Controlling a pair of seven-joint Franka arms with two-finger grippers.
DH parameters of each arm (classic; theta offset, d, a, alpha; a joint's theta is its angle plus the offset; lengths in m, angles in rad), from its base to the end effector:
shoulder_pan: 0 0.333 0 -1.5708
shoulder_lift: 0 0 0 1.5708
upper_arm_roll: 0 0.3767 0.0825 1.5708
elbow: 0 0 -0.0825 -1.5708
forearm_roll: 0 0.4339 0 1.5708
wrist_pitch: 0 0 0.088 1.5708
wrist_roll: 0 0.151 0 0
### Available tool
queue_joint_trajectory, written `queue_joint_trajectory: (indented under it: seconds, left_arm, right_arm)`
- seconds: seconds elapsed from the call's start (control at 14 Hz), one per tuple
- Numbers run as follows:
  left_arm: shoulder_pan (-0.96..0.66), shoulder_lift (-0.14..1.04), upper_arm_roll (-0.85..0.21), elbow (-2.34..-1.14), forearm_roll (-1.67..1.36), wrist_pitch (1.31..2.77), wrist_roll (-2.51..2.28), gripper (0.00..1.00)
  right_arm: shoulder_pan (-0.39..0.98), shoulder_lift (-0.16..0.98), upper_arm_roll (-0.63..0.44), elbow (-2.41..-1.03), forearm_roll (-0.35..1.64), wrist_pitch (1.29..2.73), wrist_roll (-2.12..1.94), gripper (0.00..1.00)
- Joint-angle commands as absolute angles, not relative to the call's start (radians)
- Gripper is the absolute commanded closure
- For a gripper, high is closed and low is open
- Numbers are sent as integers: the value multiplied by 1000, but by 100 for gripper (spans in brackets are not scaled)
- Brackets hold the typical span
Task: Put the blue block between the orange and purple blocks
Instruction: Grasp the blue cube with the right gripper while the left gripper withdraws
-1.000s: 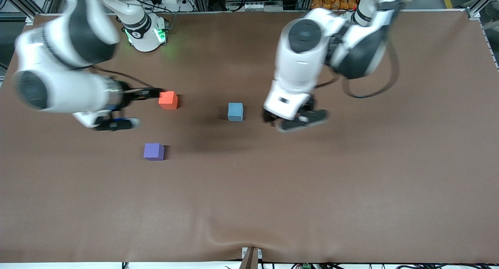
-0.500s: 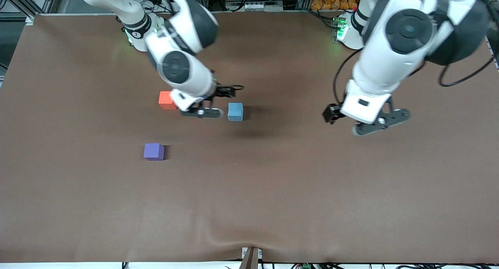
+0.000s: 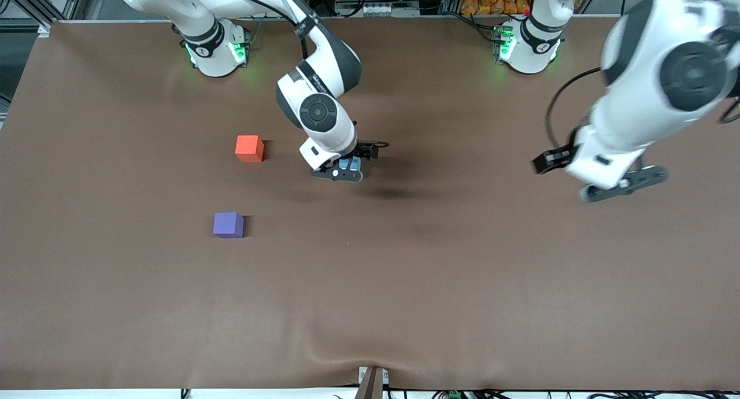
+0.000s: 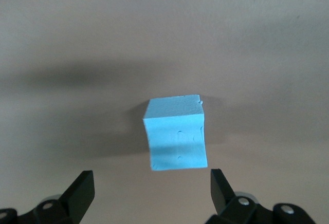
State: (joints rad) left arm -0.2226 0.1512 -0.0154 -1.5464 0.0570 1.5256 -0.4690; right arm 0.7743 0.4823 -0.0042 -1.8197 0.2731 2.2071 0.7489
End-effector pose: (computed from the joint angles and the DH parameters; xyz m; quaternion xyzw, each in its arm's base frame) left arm 0.6242 -0.1417 0.5563 -0.9894 -0.1136 0.0711 0.0553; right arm 0.4900 0.5015 0.2433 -0.9906 0.0753 0.1060 0.0435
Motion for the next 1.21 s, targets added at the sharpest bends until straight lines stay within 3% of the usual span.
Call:
queue_joint_trajectory:
  seconds: [0.0, 0.5, 0.79, 0.86, 0.93, 1.0, 1.14]
  left_arm:
    - [-120, 0, -31, -1701, 60, 1532, -303, 0]
    - [-86, -66, -29, -1695, 69, 1489, -25, 0]
    - [-80, -60, -34, -1617, 63, 1488, 1, 0]
    - [-75, -57, -35, -1599, 63, 1486, 24, 0]
    - [-72, -54, -35, -1586, 64, 1486, 38, 0]
    - [-71, -54, -41, -1586, 71, 1483, 50, 0]
    - [-58, -54, -58, -1583, 74, 1471, 93, 0]
  right_arm:
    - [795, 471, -18, -1870, 265, 2240, 756, 0]
    - [796, 518, -18, -1871, 219, 2293, 765, 0]
    - [811, 551, -18, -1871, 219, 2355, 767, 0]
    - [811, 552, -18, -1871, 219, 2356, 767, 23]
    - [810, 548, -18, -1871, 218, 2350, 753, 68]
    - [798, 537, -17, -1870, 218, 2333, 752, 100]
    - [773, 485, -21, -1862, 212, 2226, 720, 100]
